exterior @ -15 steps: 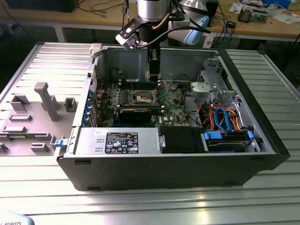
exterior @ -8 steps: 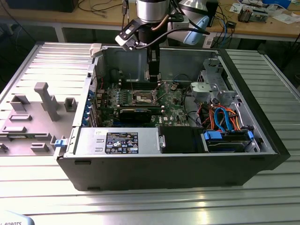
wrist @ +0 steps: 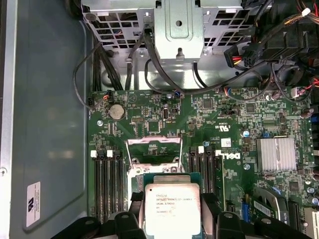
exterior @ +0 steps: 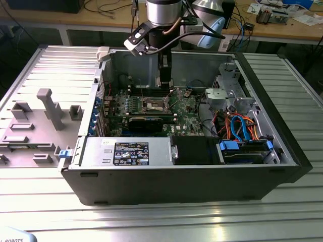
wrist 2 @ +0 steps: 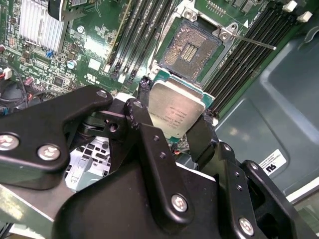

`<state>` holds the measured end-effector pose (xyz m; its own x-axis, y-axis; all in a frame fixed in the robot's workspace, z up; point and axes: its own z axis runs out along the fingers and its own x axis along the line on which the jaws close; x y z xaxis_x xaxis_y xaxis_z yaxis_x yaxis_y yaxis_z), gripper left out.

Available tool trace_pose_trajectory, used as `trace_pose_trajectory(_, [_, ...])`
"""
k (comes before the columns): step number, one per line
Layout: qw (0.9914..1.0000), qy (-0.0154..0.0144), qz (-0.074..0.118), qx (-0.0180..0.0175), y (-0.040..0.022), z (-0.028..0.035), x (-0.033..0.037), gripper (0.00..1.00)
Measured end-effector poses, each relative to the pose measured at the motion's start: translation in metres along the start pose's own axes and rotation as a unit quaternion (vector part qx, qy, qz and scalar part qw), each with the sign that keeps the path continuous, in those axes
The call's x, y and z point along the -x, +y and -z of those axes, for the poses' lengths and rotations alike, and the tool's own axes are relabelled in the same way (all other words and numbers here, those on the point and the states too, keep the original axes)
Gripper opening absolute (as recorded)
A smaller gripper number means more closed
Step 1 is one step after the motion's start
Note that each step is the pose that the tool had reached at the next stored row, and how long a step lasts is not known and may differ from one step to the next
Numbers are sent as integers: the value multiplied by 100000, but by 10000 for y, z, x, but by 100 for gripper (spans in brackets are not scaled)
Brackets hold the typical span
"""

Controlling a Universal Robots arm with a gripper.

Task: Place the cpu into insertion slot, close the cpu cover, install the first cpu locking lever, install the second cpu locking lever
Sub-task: 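Place the cpu into insertion slot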

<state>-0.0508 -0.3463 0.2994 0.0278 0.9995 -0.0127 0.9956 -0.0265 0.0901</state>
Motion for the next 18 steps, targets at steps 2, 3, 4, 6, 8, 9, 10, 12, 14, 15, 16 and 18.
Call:
trace_pose_trajectory(2, [100000,-6,-3,5,-1,-11,0,54])
trace_pose_trajectory(3, [100000,-8,-2,3,-2,-17,0,54])
trace_pose_trajectory(4, [100000,-12,0,1,-3,-22,0,54])
trace_pose_trajectory(6, [100000,-41,0,4,-4,-37,0,54])
trace_pose_trajectory(8, [100000,-54,1,6,-13,-61,0,54])
trace_pose_trajectory(9, [100000,-57,6,3,-16,-77,-1,54])
trace_pose_trajectory(10, [100000,-56,-5,6,-23,-90,-1,54])
trace_pose_trajectory(12, [100000,-52,41,7,-37,-110,-1,54])
trace_pose_trajectory(14, [100000,-39,225,8,-58,-126,0,54])
trace_pose_trajectory(15, [100000,-30,314,8,-66,-133,0,54])
trace_pose_trajectory(16, [99999,-22,401,10,-75,-142,0,54])
trace_pose_trajectory(18, [99999,-12,488,13,-80,-153,0,54])
